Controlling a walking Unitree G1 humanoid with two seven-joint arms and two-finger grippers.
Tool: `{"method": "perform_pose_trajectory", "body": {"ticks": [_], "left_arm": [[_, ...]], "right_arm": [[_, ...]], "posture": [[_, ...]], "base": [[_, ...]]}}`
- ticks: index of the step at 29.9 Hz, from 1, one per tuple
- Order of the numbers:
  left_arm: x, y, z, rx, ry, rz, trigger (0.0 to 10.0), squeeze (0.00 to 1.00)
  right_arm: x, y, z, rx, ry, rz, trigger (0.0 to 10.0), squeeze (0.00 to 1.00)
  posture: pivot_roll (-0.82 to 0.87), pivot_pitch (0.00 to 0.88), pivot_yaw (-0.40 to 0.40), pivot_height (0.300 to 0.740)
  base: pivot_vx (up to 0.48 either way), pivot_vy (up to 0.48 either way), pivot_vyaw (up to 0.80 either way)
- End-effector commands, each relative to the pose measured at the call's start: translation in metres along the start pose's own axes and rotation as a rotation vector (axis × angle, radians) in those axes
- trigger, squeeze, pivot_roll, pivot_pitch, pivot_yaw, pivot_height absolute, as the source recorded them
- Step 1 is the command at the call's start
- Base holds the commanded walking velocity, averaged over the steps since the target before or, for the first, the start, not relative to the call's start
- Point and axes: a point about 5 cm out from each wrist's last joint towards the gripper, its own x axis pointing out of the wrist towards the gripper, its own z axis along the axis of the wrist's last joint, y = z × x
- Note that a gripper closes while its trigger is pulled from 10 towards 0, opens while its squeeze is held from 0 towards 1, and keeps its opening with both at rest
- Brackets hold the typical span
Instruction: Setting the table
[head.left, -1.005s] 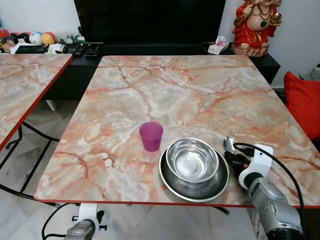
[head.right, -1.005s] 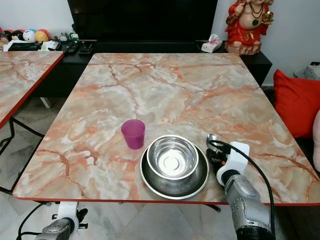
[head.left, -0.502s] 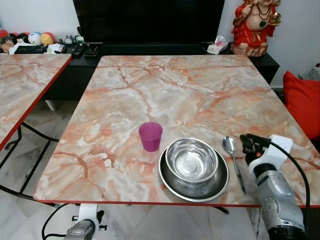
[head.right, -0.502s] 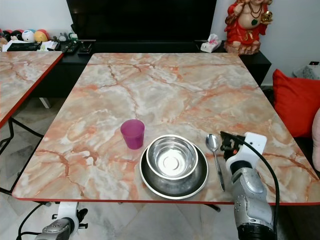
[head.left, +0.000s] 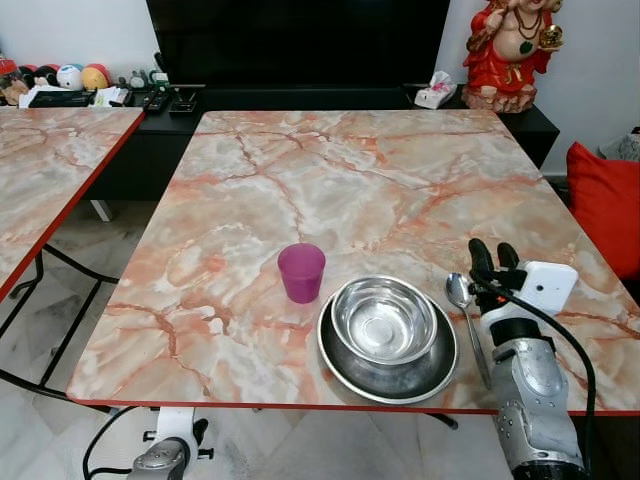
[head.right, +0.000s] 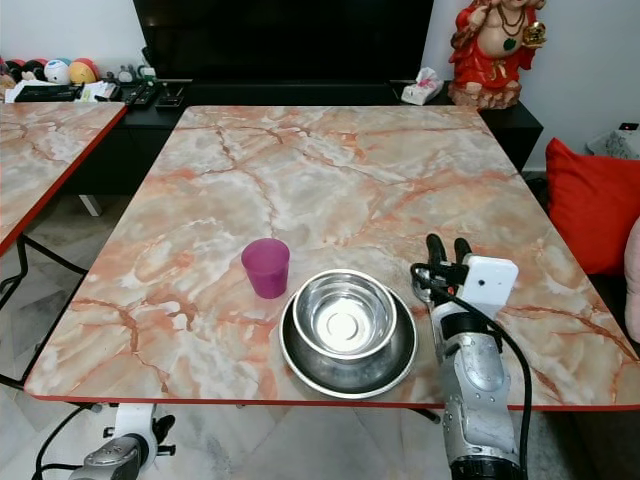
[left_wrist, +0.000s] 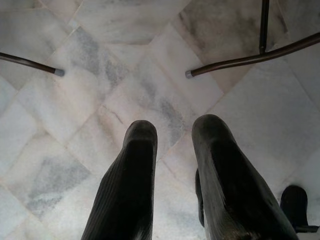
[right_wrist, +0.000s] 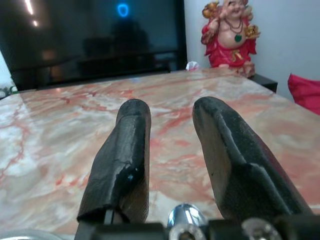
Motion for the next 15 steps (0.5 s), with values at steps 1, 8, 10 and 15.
{"method": "perform_pose_trajectory", "body": {"ticks": [1,8,10,15], "left_arm": [[-0.0011,0.0034,-0.0058,-0.007,0.023,0.014,10.0,0.0],[-0.0026,0.0073,-0.0119,-0.009,0.041,0.026,10.0,0.0],[-0.0028,0.0076,-0.0128,-0.01,0.044,0.028,10.0,0.0],[-0.0034,0.0076,-0.0156,-0.011,0.051,0.03,10.0,0.0]], "right_arm": [[0.0049,0.0021,0.0084,0.004,-0.045,-0.004,10.0,0.0],[0.0062,0.0023,0.0111,0.016,-0.066,0.0,10.0,0.0],[0.0061,0.0019,0.0114,-0.006,-0.069,-0.002,10.0,0.0],[0.007,0.0035,0.0131,-0.025,-0.083,0.006,10.0,0.0]], "posture": [[0.04,0.0,0.012,0.74],[0.03,0.0,0.013,0.74],[0.03,0.0,0.013,0.74],[0.04,0.0,0.009,0.74]], "base": [[0.0,0.472,0.0],[0.0,0.468,0.0],[0.0,0.469,0.0],[0.0,0.469,0.6]]}}
